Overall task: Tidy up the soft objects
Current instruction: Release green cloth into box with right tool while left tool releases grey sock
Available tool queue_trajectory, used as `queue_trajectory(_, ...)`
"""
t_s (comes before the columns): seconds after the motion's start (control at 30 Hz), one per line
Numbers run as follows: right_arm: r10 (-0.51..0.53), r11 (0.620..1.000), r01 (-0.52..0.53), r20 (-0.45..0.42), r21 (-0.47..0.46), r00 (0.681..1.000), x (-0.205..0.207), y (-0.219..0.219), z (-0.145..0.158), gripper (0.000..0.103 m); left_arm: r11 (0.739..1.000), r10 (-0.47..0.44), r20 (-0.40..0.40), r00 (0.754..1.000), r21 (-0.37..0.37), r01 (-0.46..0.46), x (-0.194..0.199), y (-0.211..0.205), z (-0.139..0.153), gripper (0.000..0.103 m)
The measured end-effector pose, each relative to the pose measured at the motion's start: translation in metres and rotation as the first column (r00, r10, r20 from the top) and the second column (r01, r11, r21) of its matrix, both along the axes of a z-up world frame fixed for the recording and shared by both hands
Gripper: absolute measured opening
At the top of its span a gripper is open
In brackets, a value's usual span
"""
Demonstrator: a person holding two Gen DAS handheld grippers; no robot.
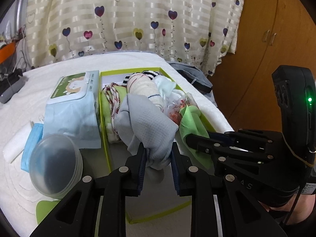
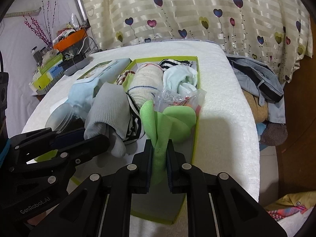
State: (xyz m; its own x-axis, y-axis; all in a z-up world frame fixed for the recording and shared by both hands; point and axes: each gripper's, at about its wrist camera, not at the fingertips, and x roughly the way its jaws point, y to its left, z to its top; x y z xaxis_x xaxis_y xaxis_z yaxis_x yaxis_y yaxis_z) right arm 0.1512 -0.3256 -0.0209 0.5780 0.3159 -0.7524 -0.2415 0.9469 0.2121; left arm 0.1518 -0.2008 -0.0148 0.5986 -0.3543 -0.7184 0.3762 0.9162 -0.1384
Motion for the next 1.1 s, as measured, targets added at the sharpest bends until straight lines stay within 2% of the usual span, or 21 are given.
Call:
queue_trajectory(0.03, -0.002, 1.0, 0.002, -0.002, 0.001, 1.0, 0.0, 0.0, -0.001, 0.014, 1.0, 0.001, 0.0, 1.0, 0.002, -0.001, 0.0, 0.0, 0.0, 0.022)
queue_trajectory(0.2, 0.001, 1.0, -0.001, 0.011, -0.007, 1.0, -0.007, 0.001, 0.003, 0.029, 1.0, 0.011, 0.006, 1.0, 0.01, -0.011, -0.005, 0.002, 0.004, 0.027)
queue_trajectory(0.27, 0.0, 1.0, 0.001, 0.025, -0.014, 1.0, -0.011, 0.002, 0.008, 0.042, 1.0, 0.018, 0.005, 1.0, 0.008, -0.018, -0.007, 0.003, 0.005, 0.029)
queue_trajectory(0.33, -0.012, 1.0, 0.013, 0.035, -0.027, 0.999, -0.015, 0.001, 0.011, 0.045, 1.0, 0.022, 0.007, 1.0, 0.006, -0.022, -0.011, 0.005, 0.007, 0.03)
queue_trajectory(0.93, -0.052, 0.997, 0.057, 0.09, -0.053, 0.995, -0.05, 0.002, 0.04, 0.045, 0.999, 0.028, 0.062, 0.998, -0.031, -0.026, -0.044, 0.022, 0.033, 0.032)
queue_trajectory(1.0, -0.054, 0.996, 0.06, 0.099, -0.058, 0.994, -0.053, 0.004, 0.044, 0.046, 0.999, 0.024, 0.072, 0.997, -0.042, -0.021, -0.049, 0.024, 0.037, 0.038)
queue_trajectory(1.1, -0.052, 0.996, 0.059, 0.11, -0.064, 0.993, -0.058, 0.007, 0.048, 0.046, 0.999, 0.022, 0.081, 0.996, -0.051, -0.018, -0.052, 0.028, 0.039, 0.04)
